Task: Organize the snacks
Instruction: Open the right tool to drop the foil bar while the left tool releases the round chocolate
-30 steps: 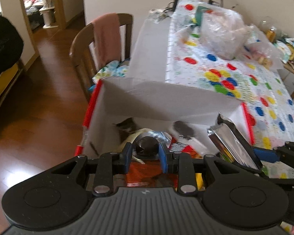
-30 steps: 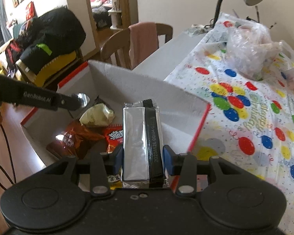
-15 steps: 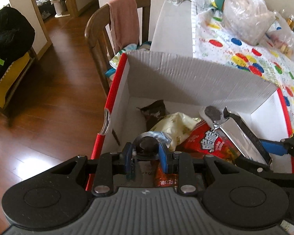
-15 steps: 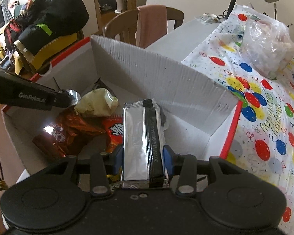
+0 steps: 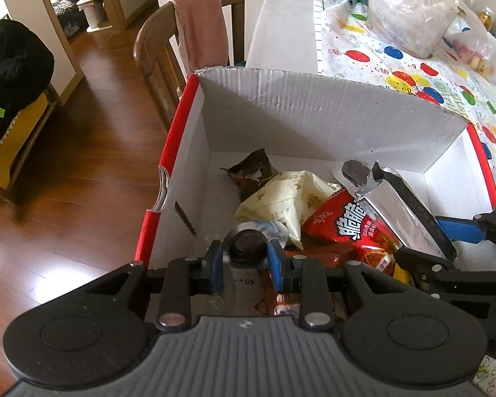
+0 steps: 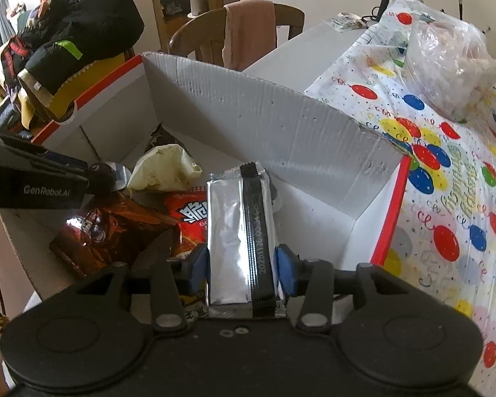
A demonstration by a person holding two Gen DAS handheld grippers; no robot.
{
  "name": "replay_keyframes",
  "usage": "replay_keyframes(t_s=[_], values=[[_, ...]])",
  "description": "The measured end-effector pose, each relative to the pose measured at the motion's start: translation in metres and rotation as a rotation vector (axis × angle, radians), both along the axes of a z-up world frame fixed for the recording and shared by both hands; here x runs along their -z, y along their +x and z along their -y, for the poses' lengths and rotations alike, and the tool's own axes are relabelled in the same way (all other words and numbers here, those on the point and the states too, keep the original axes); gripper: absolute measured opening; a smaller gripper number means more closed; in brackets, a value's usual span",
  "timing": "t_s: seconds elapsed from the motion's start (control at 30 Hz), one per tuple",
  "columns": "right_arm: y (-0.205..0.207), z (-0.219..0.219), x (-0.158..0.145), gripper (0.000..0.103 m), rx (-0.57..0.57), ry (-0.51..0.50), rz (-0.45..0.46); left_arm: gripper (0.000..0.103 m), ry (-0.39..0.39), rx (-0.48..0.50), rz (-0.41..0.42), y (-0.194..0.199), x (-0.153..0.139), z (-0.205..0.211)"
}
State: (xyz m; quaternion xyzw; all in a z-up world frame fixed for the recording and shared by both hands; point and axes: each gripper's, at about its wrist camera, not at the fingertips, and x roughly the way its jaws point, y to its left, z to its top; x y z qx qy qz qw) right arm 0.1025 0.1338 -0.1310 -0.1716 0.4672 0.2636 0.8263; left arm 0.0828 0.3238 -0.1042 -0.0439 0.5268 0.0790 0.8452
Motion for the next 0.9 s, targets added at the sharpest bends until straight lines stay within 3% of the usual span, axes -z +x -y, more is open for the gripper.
replay_keyframes(t_s=[0.13, 0.2, 0.27, 0.43, 0.57, 0.9], values=[[-0.001, 0.006, -0.004, 0.051, 0.011, 0.024, -0.006, 0.030, -0.003, -0.002, 0.004, -0.004, -0.002, 0.001], [-0.003, 0.008, -0.006, 0.056, 0.017, 0.037, -0.004, 0.045, -0.006, -0.005, 0.006, -0.006, -0.003, 0.002], [-0.006, 0.011, -0.010, 0.059, 0.022, 0.056, -0.004, 0.054, -0.008, -0.005, 0.018, -0.010, -0.005, 0.003], [-0.014, 0.017, -0.023, 0.063, 0.019, 0.098, 0.009, 0.057, -0.023, -0.001, 0.036, -0.018, -0.011, 0.008], [-0.020, 0.025, -0.035, 0.077, 0.034, 0.138, 0.027, 0.063, -0.033, 0.004, 0.064, -0.026, -0.020, 0.012], [-0.033, 0.046, -0.064, 0.091, 0.059, 0.228, 0.077, 0.069, -0.042, 0.036, 0.159, -0.047, -0.054, 0.027]])
